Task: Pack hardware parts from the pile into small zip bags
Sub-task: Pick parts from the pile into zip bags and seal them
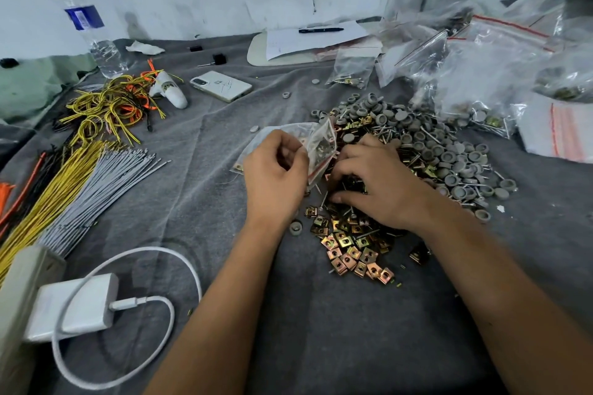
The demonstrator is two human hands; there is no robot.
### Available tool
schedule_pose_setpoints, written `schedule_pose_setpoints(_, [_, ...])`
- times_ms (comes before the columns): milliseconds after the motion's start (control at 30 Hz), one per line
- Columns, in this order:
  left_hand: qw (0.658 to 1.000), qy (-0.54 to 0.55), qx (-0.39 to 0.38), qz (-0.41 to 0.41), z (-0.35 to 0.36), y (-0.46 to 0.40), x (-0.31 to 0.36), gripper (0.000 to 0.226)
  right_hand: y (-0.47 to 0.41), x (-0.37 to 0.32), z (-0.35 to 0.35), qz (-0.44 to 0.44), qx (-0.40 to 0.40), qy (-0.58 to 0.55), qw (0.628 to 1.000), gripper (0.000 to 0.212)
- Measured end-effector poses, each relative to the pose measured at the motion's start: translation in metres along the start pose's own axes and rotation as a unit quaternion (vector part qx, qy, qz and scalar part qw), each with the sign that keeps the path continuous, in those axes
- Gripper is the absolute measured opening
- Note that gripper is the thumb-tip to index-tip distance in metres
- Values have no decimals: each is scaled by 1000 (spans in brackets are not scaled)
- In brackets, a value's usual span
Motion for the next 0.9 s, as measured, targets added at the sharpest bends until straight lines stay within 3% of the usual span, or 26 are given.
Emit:
schedule_pose_setpoints(167, [999,-6,-34,20,5,0,1,14,3,-1,-20,-7,148,-141,979,13])
schedule_pose_setpoints(267, [998,-8,-45,36,7,1,4,20,4,-1,-22,5,192,-158,969,14])
schedule_pose_setpoints(533, [998,5,-36,60,7,2,9,13,0,-6,-13,3,211,-89,973,18])
schedule_pose_setpoints(767, [999,39,35,0,-3,-3,-1,14,4,-9,-17,5,259,-128,957,19])
schedule_pose_setpoints(900, [986,98,124,-59,-15,-8,-12,10,5,-22,-7,-67,160,-106,979,19])
Point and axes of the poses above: each hand's wrist, its own y-axis away from the middle knuckle, its own z-axis out of the palm, x = y × z, the point moved 4 cm from there along -y, towards the middle knuckle, and after that the axes turned 11 degrees about z, right-handed, at the moved point
